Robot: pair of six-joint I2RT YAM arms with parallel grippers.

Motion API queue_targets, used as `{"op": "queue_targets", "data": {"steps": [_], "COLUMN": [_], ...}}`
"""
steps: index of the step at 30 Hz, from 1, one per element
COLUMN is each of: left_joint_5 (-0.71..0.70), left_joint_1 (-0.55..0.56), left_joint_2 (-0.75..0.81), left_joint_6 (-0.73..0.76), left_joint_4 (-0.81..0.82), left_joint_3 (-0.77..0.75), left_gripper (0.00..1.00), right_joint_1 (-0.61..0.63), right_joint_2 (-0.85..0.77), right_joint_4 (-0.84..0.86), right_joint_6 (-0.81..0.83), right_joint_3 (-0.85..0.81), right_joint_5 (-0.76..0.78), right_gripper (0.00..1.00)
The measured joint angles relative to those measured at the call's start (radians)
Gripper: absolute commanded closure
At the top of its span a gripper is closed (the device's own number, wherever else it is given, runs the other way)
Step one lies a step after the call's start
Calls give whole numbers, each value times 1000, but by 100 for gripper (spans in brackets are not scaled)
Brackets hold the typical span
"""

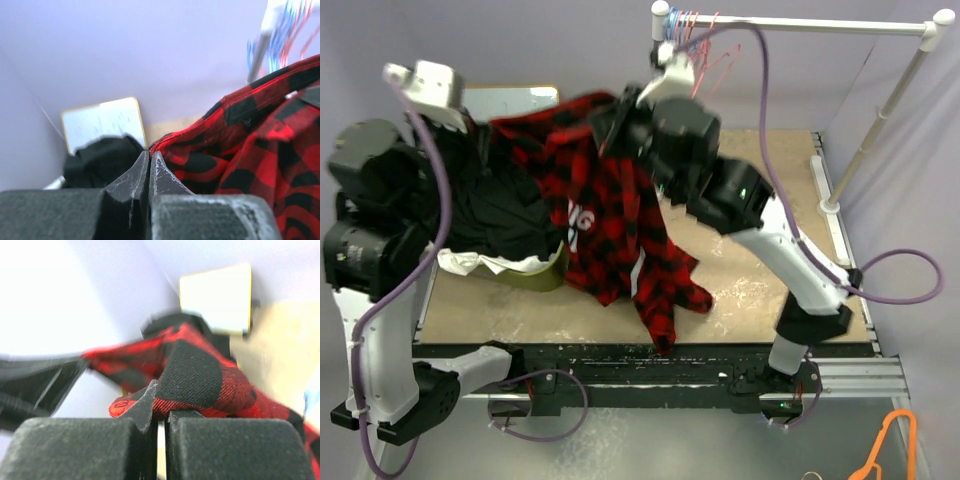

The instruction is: Place the shirt on the hanger

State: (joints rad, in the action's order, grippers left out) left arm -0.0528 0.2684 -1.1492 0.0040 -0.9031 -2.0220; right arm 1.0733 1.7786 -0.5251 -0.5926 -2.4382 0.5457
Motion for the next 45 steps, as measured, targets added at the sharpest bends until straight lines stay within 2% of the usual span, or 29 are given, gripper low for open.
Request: {"op": "queue_targets", "data": {"steps": [3,4,6,9,13,15,19,20,21,22,23,24,29,33,40,45], "left_joint_5": [-35,-32,-13,59,238,345,399,399,400,402,410,419,502,578,635,640], "left_joint_1": [-3,-7,-15,-20,-21,-20,-19,-19,-19,-19,-19,-19,-19,-19,-19,-19], "left_joint_2": [-55,-63,-59,14,113,117,43,34,34,40,51,65,128,136,155,192], "left_joint_6": [-2,-3,-10,-23,-38,-35,-2,5,15,19,24,27,36,42,43,43], "left_joint_4": [3,5,13,40,104,111,74,60,49,42,40,47,51,37,-26,-36], "left_joint_3": [-226,-277,-310,-194,175,413,678,712,745,758,763,763,754,742,651,646], "left_gripper": [100,100,100,100,100,100,100,100,100,100,100,100,100,100,100,100], "right_joint_1": [-85,-106,-136,-161,-163,-162,-159,-157,-155,-154,-149,-144,-94,-92,-121,-200], "right_joint_2": [148,156,124,-41,-245,-348,-502,-537,-572,-597,-628,-649,-816,-877,-671,-505], "right_joint_4": [-24,-24,-18,43,131,183,219,231,240,244,252,257,297,222,111,87], "right_joint_6": [68,77,82,71,8,-36,-135,-158,-177,-194,-206,-217,-209,-209,-152,-85], "right_joint_3": [-272,-275,-174,231,754,1021,1390,1454,1506,1531,1550,1553,1530,1381,966,860], "right_joint_5": [-100,-136,-190,-254,-317,-336,-369,-379,-384,-390,-400,-404,-343,-180,95,135], "right_gripper": [100,100,100,100,100,100,100,86,60,20,2,0,0,0,12,18]}}
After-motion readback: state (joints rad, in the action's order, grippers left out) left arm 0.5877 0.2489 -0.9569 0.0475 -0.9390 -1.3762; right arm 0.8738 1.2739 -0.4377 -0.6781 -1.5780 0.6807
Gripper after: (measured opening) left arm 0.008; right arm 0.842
